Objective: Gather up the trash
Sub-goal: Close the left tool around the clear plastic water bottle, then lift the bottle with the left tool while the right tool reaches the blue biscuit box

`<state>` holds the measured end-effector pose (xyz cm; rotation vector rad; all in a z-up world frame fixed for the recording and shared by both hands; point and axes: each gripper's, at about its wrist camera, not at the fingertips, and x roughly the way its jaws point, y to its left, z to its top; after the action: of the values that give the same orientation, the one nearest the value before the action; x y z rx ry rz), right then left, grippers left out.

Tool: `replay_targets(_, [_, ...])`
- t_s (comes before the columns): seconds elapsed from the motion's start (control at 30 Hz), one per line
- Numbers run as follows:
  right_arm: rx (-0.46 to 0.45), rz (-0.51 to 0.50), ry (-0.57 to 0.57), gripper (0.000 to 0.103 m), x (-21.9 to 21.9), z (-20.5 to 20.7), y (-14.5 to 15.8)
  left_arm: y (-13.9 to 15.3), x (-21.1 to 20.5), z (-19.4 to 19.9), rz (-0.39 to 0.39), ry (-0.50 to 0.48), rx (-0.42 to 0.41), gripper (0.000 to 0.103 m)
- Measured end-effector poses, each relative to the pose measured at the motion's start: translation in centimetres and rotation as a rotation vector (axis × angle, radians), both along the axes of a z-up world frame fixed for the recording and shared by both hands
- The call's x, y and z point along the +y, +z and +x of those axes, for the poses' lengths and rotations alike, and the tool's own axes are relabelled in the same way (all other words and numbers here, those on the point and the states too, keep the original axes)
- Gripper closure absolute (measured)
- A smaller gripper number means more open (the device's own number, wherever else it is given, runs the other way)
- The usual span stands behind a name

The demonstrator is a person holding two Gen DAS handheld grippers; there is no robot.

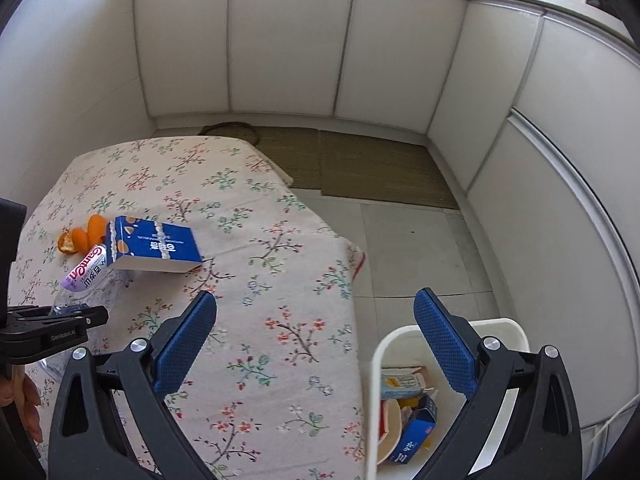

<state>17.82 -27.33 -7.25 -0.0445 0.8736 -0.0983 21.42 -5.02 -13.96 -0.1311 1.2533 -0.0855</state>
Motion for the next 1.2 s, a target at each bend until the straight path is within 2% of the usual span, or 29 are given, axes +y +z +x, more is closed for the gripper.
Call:
replay_targets(0.1, [0.03,-0.01,0.071,0.007,2.2,1.4,-1.4,1.1,2.3,-1.1,-0.027,0.002,-0.005,0.078])
replay_targets(0.23, [0.074,-0.001,0.126,0.007,4.7,2.6,-3.2,1.7,5.5,-1.9,-0.093,0.001,0.034,0.078])
replay_targets(0.37, [0.087,0.015,0.161,0.007,6.7,3.3,-3.8,1.3,7.4,-2.5,-0.097,-0.024,0.118,0.077])
replay_targets(0.43, [0.088,0.021,0.178,0.007,7.6,3.4,-3.9,0.8,8.3,-2.8,-0.097,-0.039,0.165,0.072])
replay_targets(0.5, [0.087,0.019,0.196,0.007,8.4,3.6,-4.0,0.4,8.8,-3.0,-0.057,-0.041,0.192,0.052])
replay_targets(0.57, [0.082,0.015,0.213,0.007,9.1,3.9,-3.9,0.3,9.1,-3.1,-0.035,-0.052,0.209,0.045])
replay_targets(0.7, [0.08,0.017,0.236,0.007,10.0,4.4,-4.1,1.0,8.9,-2.3,-0.033,-0.065,0.19,0.037])
replay_targets(0.8, [0.089,0.019,0.243,0.007,10.1,4.7,-4.4,1.5,9.2,-1.6,-0.056,-0.051,0.179,0.037])
replay_targets(0.83, [0.091,0.018,0.244,0.007,10.1,4.9,-4.6,1.4,9.3,-1.5,-0.069,-0.045,0.183,0.037])
replay_targets(0.87, [0.093,0.017,0.243,0.007,10.1,5.0,-4.7,1.2,9.2,-1.1,-0.075,-0.045,0.188,0.042])
replay_targets(0.9, [0.095,0.018,0.241,0.007,10.0,5.1,-4.7,1.0,9.1,-1.1,-0.075,-0.053,0.195,0.053])
replay_targets(0.93, [0.096,0.021,0.24,0.007,9.9,5.2,-4.8,0.9,9.0,-1.1,-0.081,-0.063,0.197,0.055])
replay_targets(1.0, [0.096,0.035,0.235,0.007,9.8,5.5,-4.8,0.9,8.7,-1.5,-0.1,-0.08,0.183,0.074])
replay_targets(1.2, [0.095,0.057,0.265,0.007,10.4,6.6,-5.1,2.9,8.5,-1.9,-0.101,-0.087,0.087,0.078])
